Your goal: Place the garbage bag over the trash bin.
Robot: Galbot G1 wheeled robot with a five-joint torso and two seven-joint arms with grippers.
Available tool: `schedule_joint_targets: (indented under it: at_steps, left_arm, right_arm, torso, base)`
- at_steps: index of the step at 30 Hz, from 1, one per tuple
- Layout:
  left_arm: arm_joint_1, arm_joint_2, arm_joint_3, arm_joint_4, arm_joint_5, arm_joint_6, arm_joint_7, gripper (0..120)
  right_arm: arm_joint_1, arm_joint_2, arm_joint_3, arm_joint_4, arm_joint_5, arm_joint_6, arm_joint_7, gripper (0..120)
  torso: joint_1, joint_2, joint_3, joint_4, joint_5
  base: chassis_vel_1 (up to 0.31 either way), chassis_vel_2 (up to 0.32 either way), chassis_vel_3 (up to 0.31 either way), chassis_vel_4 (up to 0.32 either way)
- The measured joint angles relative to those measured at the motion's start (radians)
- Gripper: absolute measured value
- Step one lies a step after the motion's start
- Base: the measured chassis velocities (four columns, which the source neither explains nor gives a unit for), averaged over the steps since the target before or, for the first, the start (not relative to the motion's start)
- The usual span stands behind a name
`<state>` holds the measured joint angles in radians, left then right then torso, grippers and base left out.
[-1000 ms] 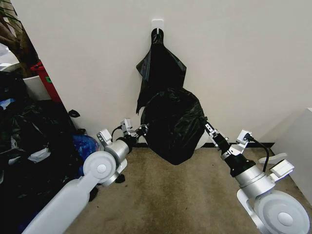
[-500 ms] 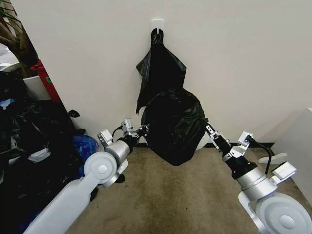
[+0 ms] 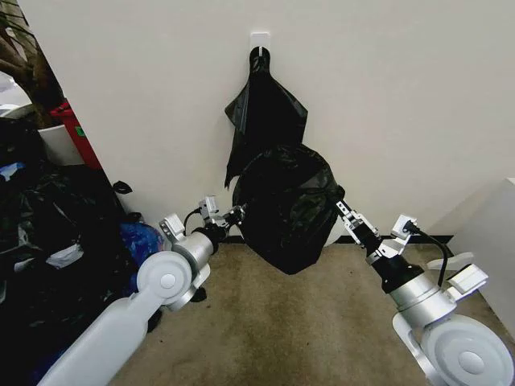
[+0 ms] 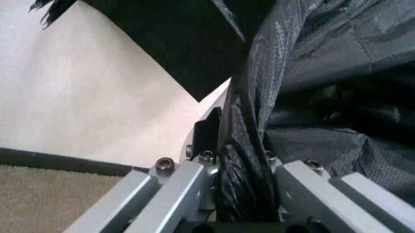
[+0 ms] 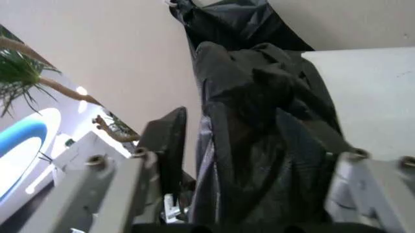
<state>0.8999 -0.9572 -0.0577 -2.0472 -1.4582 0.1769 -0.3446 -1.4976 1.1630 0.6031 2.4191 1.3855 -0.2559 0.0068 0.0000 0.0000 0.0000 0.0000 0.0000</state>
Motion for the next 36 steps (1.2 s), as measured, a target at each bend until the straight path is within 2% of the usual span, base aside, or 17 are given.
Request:
schedule_joint_targets:
  at_steps: [3, 9, 27, 36]
  left_arm:
    - [-0.002, -0.002, 0.0, 0.005, -0.008, 0.0, 0.001, 1]
    - [-0.007, -0.004, -0.001, 0.007, -0.024, 0.0, 0.0, 1]
    - [-0.01, -0.01, -0.01, 0.004, -0.077, -0.005, -0.002, 1]
    - [-0.008, -0.013, -0.021, 0.024, -0.114, -0.01, 0.031, 1]
  right_arm:
    - [-0.005, 0.004, 0.004, 0.005, 0.018, 0.0, 0.0, 69]
    - [-0.007, 0.006, 0.007, 0.0, 0.02, 0.0, 0.0, 86]
    - [-0.027, 0.005, 0.031, -0.022, 0.0, 0.003, -0.013, 88]
    - [-0.033, 0.005, 0.043, -0.01, 0.008, 0.004, -0.019, 88]
  torso:
    - [0.0, 0.0, 0.0, 0.0, 0.0]
    - [0.0, 0.0, 0.0, 0.0, 0.0]
    - [0.0, 0.0, 0.0, 0.0, 0.0]
    - [0.0, 0.0, 0.0, 0.0, 0.0]
  base:
    - [0.0, 0.0, 0.0, 0.0]
    - [0.0, 0.0, 0.0, 0.0]
    - [0.0, 0.0, 0.0, 0.0]
    - [0.0, 0.0, 0.0, 0.0]
